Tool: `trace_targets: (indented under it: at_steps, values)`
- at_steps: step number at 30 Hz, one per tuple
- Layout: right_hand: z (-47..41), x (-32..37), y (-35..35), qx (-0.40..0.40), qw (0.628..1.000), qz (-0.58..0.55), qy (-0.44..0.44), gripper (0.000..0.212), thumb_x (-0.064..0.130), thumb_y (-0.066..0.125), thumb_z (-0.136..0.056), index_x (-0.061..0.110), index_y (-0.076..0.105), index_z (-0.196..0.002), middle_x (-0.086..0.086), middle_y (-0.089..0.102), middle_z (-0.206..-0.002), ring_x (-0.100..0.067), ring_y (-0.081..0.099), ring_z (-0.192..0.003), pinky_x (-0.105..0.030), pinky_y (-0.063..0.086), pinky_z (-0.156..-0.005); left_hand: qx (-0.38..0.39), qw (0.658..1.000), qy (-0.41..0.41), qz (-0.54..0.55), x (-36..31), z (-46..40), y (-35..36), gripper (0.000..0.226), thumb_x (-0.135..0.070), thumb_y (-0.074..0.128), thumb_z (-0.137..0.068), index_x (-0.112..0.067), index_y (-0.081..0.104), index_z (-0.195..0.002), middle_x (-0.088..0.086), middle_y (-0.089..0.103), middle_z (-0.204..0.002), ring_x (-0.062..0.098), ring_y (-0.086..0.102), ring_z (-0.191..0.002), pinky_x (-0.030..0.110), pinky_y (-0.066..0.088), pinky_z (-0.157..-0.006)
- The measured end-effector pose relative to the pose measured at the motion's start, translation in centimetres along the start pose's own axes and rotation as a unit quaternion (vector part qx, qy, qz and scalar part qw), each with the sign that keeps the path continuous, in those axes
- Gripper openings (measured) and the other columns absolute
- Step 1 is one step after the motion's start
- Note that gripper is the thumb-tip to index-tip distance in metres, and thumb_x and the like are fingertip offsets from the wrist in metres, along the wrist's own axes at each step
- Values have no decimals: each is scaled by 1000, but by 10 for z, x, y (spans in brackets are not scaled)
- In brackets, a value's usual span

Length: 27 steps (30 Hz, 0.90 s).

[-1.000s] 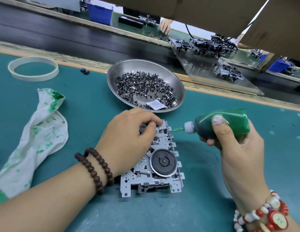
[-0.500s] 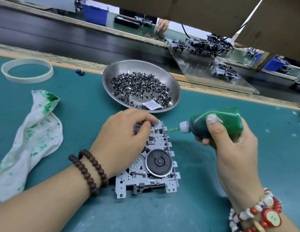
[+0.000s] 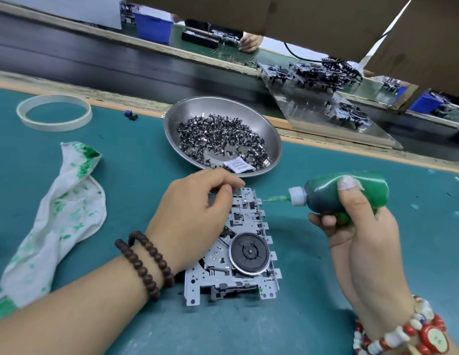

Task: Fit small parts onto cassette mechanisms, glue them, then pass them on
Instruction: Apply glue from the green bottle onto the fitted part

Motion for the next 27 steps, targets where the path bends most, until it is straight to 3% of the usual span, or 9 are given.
trace_targets:
  at_steps: [4, 9, 12, 15, 18, 22, 27]
  values:
    - [2, -7, 6, 9, 998, -24, 49, 24, 30, 57, -72, 8, 61, -80, 0, 63, -65, -2, 45, -42, -18, 51, -52, -23, 999, -11, 31, 1, -1, -3, 26, -15, 45, -92, -31, 66, -94, -20, 65, -88, -14, 52, -62, 0, 34, -58]
    - [4, -11, 9, 7, 998, -12, 60, 25, 30, 57, -71, 8, 60, -80, 3, 57, -56, -2, 44, -40, -19, 52, -51, -44, 998, -14, 48, 3, -3, -4, 30, -11, 43, -93, -33, 63, -89, -19, 66, -89, -14, 48, -58, 3, 33, -55]
    - [5, -11, 11, 13, 998, -4, 61, 23, 30, 57, -71, 9, 60, -79, 3, 58, -58, -2, 44, -41, -19, 52, -52, -65, 994, -36, 75, 6, -4, -6, 32, -8, 41, -94, -31, 63, -88, -18, 66, -87, 1, 55, -59, 9, 38, -52]
    - [8, -12, 14, 21, 997, -1, 68, 22, 30, 58, -71, 9, 60, -78, 2, 58, -59, -2, 44, -41, -19, 51, -51, -86, 990, -64, 95, 11, -8, -8, 35, -6, 39, -94, -29, 64, -86, -16, 67, -82, 13, 59, -74, 9, 42, -61]
    - [10, -13, 17, 29, 997, -3, 76, 22, 30, 58, -71, 9, 60, -77, 1, 56, -58, -3, 44, -41, -19, 51, -51, -93, 986, -79, 117, 13, -10, -9, 37, -4, 37, -94, -27, 63, -82, -14, 68, -80, 1, 62, -76, 4, 43, -64]
    - [13, -15, 21, 49, 995, -16, 86, 20, 32, 69, -72, 12, 66, -72, 0, 58, -59, -3, 45, -42, -20, 52, -51, -92, 981, -90, 147, 17, -11, -9, 37, -2, 36, -94, -23, 62, -81, -9, 68, -80, 1, 65, -74, 8, 47, -63]
    - [19, -13, 30, 110, 991, -2, 79, 45, 59, 78, -54, 21, 72, -76, 2, 68, -71, -1, 51, -49, -14, 49, -51, -59, 984, -87, 142, 18, -10, -6, 37, -2, 35, -96, -26, 60, -82, -9, 67, -81, -4, 65, -71, 7, 41, -50]
Point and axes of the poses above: each hand's wrist, its own z-axis away from the middle knuckle, its own y-axis out of the palm, x = y × z, the point moved 4 cm from there along -z, towards the middle knuckle
